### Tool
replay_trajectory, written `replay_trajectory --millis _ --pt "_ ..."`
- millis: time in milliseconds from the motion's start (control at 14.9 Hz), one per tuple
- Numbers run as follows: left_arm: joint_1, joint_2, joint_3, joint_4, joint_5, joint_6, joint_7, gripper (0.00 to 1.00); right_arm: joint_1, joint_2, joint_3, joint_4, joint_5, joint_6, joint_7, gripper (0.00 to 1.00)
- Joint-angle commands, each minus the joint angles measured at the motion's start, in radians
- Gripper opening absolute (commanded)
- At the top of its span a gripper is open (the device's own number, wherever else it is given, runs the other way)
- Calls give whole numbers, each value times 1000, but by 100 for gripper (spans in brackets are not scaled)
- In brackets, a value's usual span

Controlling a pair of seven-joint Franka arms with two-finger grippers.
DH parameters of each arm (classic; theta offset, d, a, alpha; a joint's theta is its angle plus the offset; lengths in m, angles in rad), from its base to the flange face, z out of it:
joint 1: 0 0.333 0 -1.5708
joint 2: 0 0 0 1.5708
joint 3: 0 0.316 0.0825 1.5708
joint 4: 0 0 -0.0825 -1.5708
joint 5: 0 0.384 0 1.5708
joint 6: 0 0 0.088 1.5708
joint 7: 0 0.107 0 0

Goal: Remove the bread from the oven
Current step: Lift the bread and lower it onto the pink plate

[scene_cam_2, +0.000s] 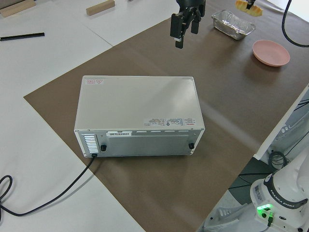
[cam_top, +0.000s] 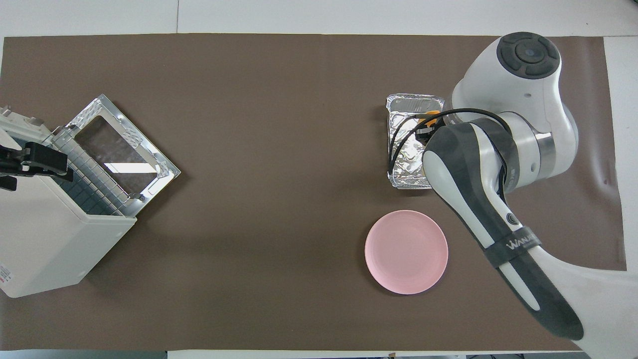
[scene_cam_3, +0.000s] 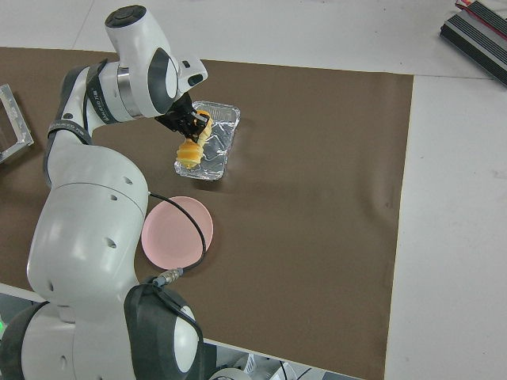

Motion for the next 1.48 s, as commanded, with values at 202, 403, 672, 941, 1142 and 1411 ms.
replay_trajectory --millis 202,403,672,941,1142,1411 --pt "5 -15 -3 -7 11 7 3 100 83 -338 5 -480 30 199 60 0" --pt "5 -15 -3 -7 11 7 5 100 146 -416 5 -659 30 339 116 0" --pt "5 -15 -3 -7 11 7 3 100 154 -467 6 -825 30 505 127 0" --pt "3 -15 -3 -7 11 7 3 100 193 -430 6 -884 30 622 162 0" --pt "5 -15 -3 -7 11 7 5 100 215 -398 6 -885 30 657 170 0" --pt "5 -15 -3 -7 11 6 5 100 215 -392 5 -882 30 659 165 58"
